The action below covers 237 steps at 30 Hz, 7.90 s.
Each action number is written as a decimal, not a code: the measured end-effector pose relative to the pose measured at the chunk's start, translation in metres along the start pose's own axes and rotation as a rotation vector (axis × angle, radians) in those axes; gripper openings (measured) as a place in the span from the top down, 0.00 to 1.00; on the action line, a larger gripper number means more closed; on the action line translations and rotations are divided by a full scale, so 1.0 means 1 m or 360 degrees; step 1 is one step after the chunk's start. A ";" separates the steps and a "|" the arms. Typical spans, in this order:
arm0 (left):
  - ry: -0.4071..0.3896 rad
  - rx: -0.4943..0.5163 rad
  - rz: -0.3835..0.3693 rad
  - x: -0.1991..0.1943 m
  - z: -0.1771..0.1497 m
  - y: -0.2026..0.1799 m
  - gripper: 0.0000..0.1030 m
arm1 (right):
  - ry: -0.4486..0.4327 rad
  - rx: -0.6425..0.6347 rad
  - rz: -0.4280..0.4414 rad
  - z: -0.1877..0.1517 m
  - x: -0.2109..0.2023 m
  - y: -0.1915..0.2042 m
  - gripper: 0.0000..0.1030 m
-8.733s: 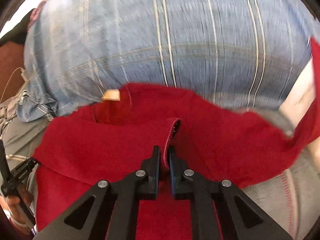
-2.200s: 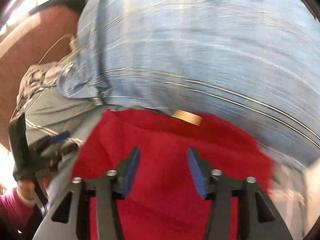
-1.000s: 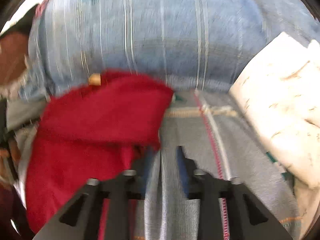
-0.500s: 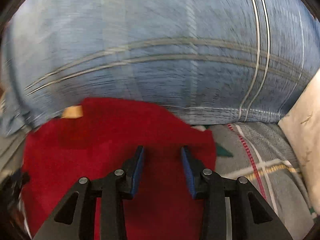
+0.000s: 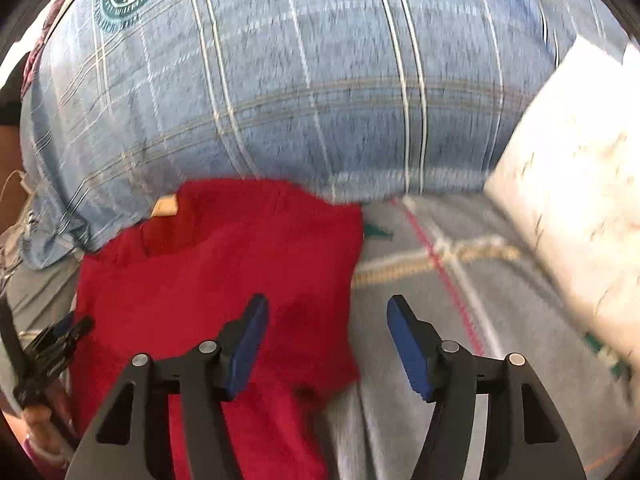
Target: Fold small clothes
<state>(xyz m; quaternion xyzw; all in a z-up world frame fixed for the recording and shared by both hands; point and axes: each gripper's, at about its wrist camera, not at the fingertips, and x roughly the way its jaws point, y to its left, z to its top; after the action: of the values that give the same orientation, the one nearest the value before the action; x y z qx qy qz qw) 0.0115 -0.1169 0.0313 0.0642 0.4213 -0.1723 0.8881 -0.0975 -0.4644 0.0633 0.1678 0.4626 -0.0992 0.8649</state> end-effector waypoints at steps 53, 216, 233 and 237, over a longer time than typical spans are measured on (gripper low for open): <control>-0.0015 0.0007 0.0004 0.000 -0.007 -0.004 0.30 | -0.0129 -0.0502 -0.0384 -0.020 0.037 0.078 0.60; 0.0278 -0.0050 -0.0462 -0.173 -0.136 0.014 0.95 | 0.0012 -0.0193 0.0997 -0.173 -0.144 0.015 0.93; -0.0067 -0.0243 -0.0188 -0.079 0.014 0.054 1.00 | -0.0226 -0.0144 0.0714 0.003 -0.050 0.031 0.93; -0.0037 -0.0259 -0.0141 -0.055 0.029 0.059 1.00 | -0.0216 -0.0113 0.0701 0.023 -0.026 0.036 0.93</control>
<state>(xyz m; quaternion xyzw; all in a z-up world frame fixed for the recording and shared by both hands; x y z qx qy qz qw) 0.0215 -0.0553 0.0898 -0.0287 0.4260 -0.1774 0.8867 -0.0822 -0.4394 0.1041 0.2272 0.3588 0.0973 0.9001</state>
